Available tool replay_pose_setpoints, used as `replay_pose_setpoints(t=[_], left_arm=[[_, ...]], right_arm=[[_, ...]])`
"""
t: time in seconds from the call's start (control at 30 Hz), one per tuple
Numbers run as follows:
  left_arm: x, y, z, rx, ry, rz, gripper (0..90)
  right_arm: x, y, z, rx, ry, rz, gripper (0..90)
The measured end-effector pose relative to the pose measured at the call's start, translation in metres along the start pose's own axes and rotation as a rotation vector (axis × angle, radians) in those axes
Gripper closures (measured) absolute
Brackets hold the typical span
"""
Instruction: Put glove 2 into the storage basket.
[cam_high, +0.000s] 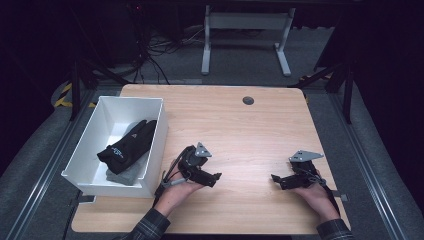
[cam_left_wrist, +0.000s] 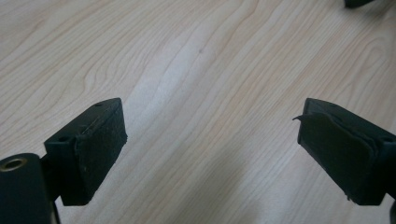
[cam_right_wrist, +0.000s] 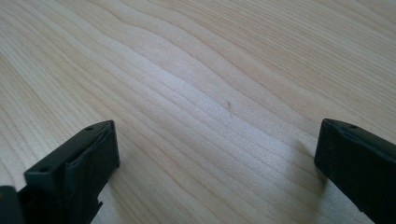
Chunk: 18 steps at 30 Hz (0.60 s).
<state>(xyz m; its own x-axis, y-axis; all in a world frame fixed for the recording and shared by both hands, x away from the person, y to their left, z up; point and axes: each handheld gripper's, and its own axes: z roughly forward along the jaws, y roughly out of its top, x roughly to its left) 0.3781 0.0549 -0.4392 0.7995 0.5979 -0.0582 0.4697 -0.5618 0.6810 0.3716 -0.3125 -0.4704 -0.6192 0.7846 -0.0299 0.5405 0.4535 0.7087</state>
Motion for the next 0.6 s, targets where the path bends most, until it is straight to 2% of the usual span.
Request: replay_pose_setpoints(t=[0.13,0.2,0.27,0.33,0.43,0.5,0.6], left_arm=[[-0.004,-0.009,0.009,0.008,0.007,0.026,4.5],[-0.008,-0.013,0.016,0.042,0.031,0.048,3.4],[-0.010,-0.016,0.020,0.040,0.043,0.057,1.5],[-0.014,-0.021,0.027,0.041,0.033,0.067,1.1],[-0.014,-0.022,0.028,0.024,0.010,0.057,0.0],[-0.013,-0.024,0.029,0.006,-0.009,0.068,0.0],[-0.013,-0.025,0.029,0.000,-0.014,0.075,0.0]], right_arm=[[0.000,0.000,0.000,0.000,0.001,-0.002,0.2],[0.000,0.000,0.000,0.000,0.001,-0.002,0.2],[0.000,0.000,0.000,-0.001,0.001,-0.002,0.2],[0.000,0.000,0.000,-0.001,0.001,-0.003,0.2],[0.000,0.000,0.000,-0.001,0.002,-0.004,0.2],[0.000,0.000,0.000,-0.001,0.002,-0.003,0.2],[0.000,0.000,0.000,-0.001,0.002,-0.004,0.2]])
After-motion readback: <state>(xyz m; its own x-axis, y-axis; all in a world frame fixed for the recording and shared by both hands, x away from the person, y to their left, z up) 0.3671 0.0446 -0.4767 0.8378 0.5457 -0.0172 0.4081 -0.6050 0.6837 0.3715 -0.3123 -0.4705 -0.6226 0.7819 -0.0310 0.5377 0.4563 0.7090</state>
